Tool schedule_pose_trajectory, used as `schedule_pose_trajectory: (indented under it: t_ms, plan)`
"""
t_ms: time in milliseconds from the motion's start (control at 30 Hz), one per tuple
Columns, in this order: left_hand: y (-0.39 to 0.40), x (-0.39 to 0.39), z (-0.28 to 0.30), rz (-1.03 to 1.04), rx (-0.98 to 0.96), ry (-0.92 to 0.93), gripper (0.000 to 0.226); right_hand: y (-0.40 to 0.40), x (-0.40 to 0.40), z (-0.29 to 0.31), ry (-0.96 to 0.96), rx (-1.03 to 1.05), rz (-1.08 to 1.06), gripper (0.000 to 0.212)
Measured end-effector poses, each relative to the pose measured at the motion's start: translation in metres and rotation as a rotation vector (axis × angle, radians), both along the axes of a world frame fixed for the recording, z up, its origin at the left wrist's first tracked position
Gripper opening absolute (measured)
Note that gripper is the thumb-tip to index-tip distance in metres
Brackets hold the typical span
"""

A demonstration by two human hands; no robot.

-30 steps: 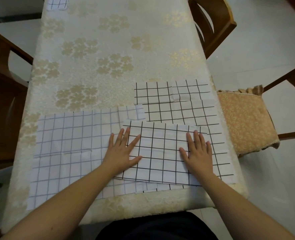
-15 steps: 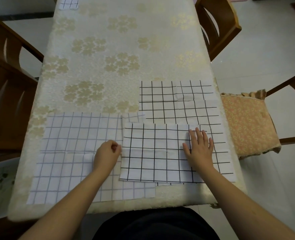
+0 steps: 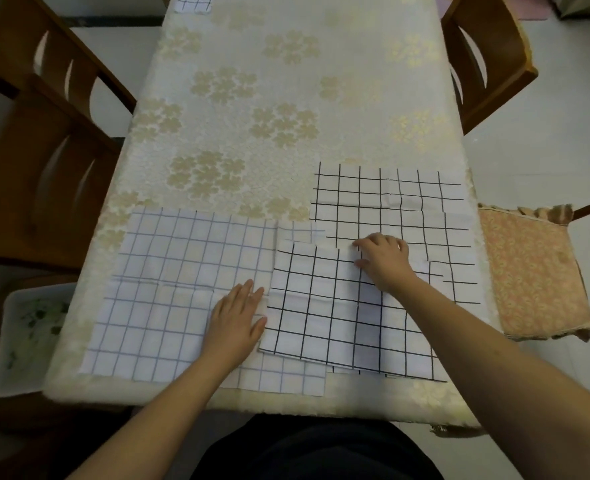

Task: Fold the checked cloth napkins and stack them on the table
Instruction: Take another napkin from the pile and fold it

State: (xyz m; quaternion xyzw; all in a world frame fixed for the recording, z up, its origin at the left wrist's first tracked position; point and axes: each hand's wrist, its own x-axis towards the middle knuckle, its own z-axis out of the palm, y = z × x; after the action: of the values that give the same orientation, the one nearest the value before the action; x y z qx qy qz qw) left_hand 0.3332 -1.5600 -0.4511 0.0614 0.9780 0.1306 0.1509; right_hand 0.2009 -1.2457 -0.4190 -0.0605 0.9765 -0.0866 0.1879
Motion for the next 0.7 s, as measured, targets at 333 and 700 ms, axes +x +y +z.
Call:
schedule_pose_trajectory:
  t_ms: [333, 700]
  plan:
    - [0.0, -0.008, -0.001, -0.004, 0.012, 0.07, 0.064, -0.006, -0.033, 0.017, -0.229, 0.173, 0.016, 0.036]
    - [0.061, 0.033, 0.01, -0.106, 0.248, 0.24, 0.046, 0.016, -0.012, 0.038, -0.23, -0.307, -0.127, 0.024]
